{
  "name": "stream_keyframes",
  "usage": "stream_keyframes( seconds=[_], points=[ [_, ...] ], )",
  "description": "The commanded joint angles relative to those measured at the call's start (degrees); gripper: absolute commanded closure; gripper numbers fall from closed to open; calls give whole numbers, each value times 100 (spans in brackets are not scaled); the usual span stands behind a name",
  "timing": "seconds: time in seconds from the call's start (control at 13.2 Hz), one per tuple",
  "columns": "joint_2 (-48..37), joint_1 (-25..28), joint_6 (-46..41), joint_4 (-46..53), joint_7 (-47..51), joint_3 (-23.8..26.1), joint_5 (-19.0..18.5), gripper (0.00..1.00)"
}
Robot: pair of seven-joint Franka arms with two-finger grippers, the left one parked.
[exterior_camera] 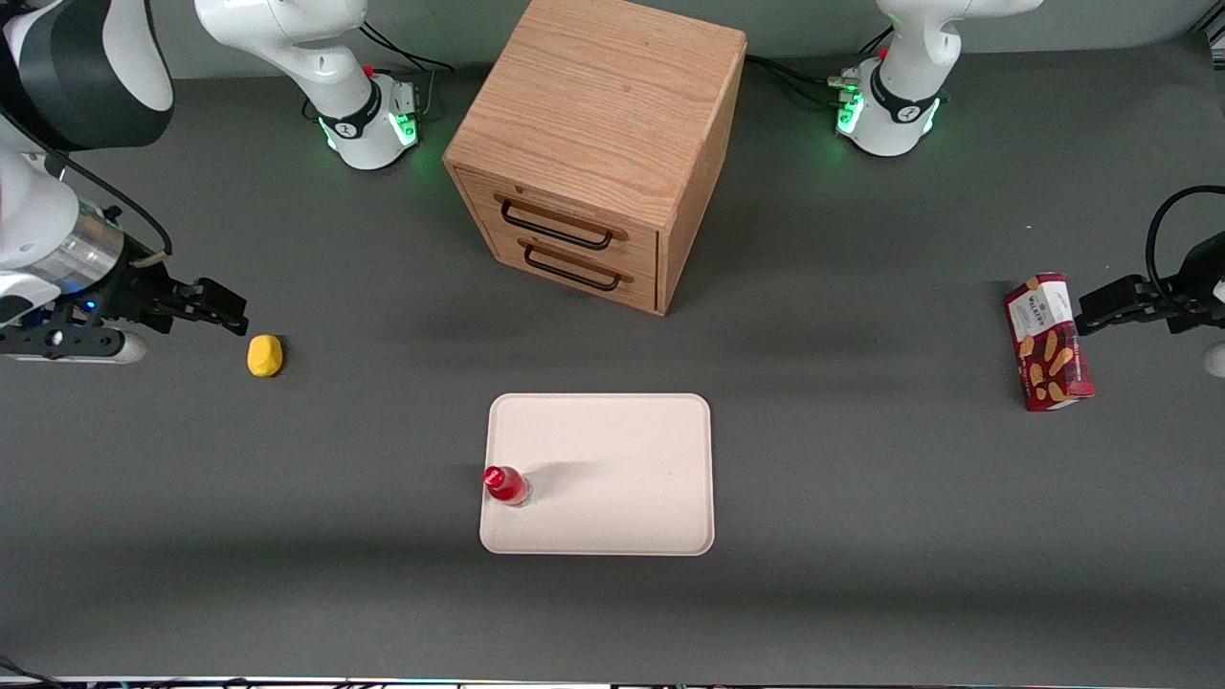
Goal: Place coke bottle on tray
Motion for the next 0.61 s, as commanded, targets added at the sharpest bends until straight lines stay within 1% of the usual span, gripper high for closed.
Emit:
stream_keyframes(
  seconds=[0.0, 0.15, 0.3, 0.53],
  points=[
    [-383, -388, 176, -362, -690, 55, 124, 0],
    [-471, -564, 124, -318, -920, 72, 124, 0],
    [-489, -583, 62, -152, -903, 72, 115, 0],
    [-454, -574, -403, 209, -842, 72, 115, 0]
  ],
)
